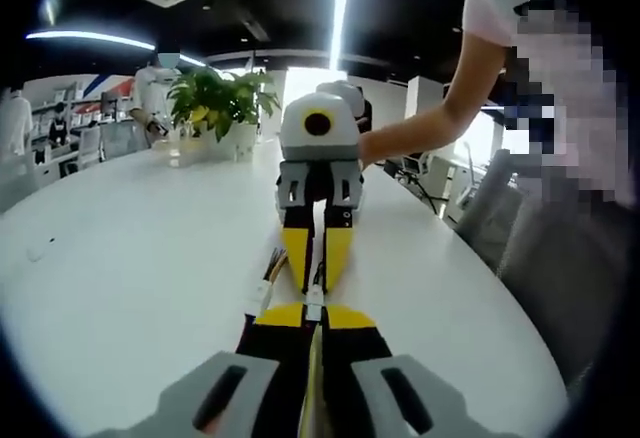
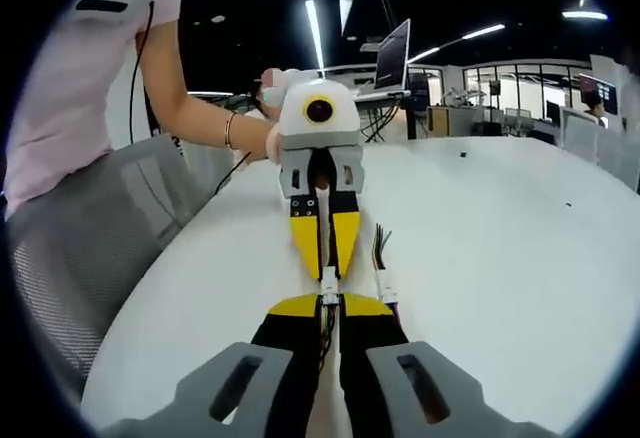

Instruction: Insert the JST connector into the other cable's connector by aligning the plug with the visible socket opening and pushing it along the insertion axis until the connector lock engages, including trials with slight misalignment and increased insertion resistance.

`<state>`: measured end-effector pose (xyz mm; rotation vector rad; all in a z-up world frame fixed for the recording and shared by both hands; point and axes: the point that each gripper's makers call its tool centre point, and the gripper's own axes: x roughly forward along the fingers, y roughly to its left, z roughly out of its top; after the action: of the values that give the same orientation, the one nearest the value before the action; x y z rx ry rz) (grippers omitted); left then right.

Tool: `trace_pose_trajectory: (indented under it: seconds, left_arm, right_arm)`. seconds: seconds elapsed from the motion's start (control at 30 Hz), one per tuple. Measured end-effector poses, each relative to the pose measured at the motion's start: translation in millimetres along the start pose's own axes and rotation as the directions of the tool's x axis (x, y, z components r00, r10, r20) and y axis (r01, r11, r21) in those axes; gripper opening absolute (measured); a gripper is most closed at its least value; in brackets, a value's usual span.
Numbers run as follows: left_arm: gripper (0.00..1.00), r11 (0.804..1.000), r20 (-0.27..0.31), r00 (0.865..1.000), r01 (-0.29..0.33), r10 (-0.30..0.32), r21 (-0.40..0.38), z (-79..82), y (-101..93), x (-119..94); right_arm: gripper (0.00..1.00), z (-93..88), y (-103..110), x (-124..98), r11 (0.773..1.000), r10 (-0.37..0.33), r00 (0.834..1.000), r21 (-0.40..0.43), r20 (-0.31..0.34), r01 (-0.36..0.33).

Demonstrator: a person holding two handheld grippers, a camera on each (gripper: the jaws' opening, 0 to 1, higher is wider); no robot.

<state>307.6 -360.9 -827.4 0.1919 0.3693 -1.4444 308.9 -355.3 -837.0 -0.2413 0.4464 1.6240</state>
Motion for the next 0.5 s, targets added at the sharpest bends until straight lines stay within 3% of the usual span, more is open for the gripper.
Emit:
trace_pose_trajectory:
  seconds: [0.5]
  left_arm:
    - [0.00,1.000,-0.014,1.000,-0.007,0.006,-0.019,-7.7,4.3,7.3]
  right_arm:
    - [0.03,-7.4,-2.5,2.8,0.999,-0.026,1.000,0.034,0.004,0.026]
